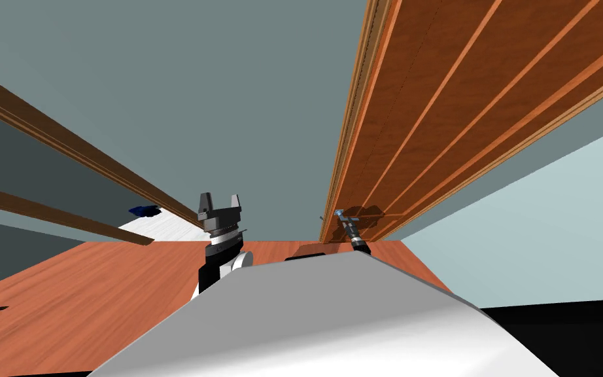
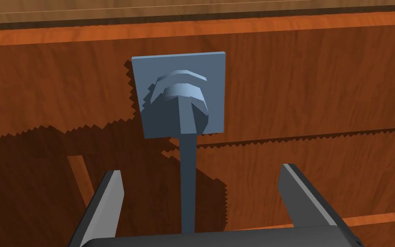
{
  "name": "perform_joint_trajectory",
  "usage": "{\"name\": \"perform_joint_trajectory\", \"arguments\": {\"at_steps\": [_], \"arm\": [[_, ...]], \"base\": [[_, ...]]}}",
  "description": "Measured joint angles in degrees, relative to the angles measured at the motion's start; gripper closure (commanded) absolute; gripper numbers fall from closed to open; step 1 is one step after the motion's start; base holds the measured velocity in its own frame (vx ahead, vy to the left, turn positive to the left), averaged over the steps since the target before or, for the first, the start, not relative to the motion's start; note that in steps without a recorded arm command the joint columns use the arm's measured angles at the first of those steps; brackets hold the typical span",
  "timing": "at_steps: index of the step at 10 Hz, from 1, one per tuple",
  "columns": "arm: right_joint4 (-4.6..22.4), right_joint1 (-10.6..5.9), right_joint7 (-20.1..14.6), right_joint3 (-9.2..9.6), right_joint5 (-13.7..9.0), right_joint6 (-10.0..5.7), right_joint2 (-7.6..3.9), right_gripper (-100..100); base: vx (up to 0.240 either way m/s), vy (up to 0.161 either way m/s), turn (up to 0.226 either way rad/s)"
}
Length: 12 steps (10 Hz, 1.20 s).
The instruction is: Pull the door open
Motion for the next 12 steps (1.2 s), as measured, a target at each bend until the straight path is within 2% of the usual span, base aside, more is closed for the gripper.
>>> {"name": "perform_joint_trajectory", "arguments": {"at_steps": [3, 4, 9, 10, 12], "arm": [[2.8, -3.47, 1.9, -1.67, -1.0, 1.38, 1.41, -100], [2.9, -3.59, 2.1, -1.73, -1.0, 1.55, 1.46, 100], [3.0, -3.33, 2.0, -1.78, -1.0, 1.54, 1.3, 100], [3.0, -3.33, 2.0, -1.78, -1.0, 1.54, 1.31, 100], [3.3, -2.79, 0.6, -1.65, -0.9, 0.53, -0.32, 100]], "base": [[-0.009, -0.064, 0.109], [0.0, 0.005, -0.033], [0.0, 0.005, -0.006], [-0.103, 0.014, 0.208], [-0.167, -0.007, 0.141]]}}
